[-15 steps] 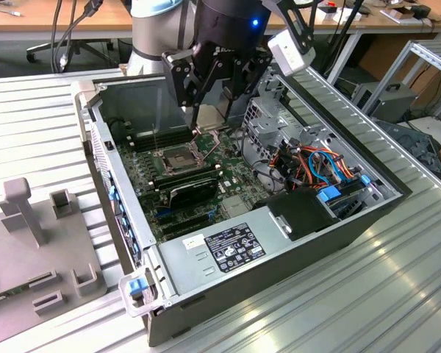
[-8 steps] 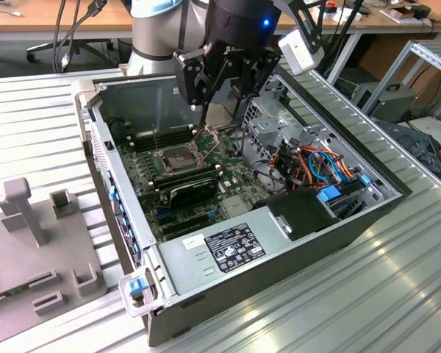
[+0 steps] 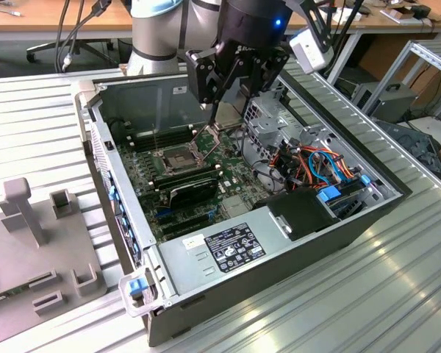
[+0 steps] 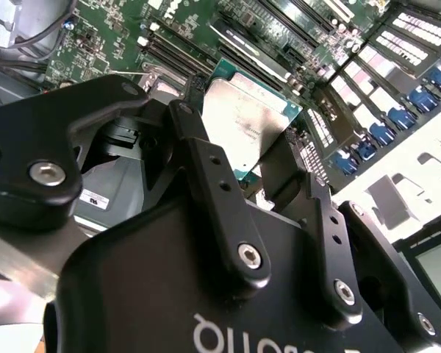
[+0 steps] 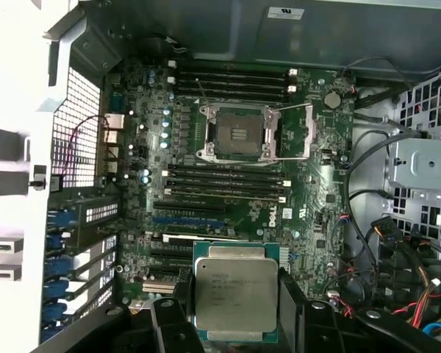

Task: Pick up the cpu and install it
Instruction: 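Pick up the cpu and move it towards the insertion slot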

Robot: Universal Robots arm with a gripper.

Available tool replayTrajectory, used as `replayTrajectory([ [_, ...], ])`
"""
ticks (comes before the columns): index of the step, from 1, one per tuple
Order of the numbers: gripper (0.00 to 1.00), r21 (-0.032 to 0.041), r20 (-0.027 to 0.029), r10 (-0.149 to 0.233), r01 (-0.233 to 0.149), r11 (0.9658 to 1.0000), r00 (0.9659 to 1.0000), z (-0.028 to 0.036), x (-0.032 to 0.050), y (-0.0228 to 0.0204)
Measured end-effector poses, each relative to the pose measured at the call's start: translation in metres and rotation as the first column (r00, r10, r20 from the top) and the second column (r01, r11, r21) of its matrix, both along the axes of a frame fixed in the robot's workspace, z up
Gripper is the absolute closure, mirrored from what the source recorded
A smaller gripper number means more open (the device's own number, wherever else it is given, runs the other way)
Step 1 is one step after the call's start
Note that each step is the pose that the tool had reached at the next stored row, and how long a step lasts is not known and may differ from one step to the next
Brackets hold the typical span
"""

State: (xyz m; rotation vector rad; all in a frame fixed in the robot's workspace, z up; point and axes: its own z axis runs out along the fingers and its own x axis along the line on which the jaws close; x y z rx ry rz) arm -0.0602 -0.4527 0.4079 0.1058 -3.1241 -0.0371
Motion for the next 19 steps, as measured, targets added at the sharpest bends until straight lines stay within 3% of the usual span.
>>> replayTrajectory([
  [6, 0.45, 0.0, 0.0, 0.0, 0.0, 1.0, 1.0, -0.0001, 0.0095, 0.0],
  [14, 0.45, 0.0, 0.0, -0.001, 0.001, 1.0, 1.0, -0.0047, 0.0121, 0.0002],
  [19, 0.45, 0.0, 0.0, -0.002, 0.002, 1.0, 1.0, -0.0065, 0.0161, 0.0044],
])
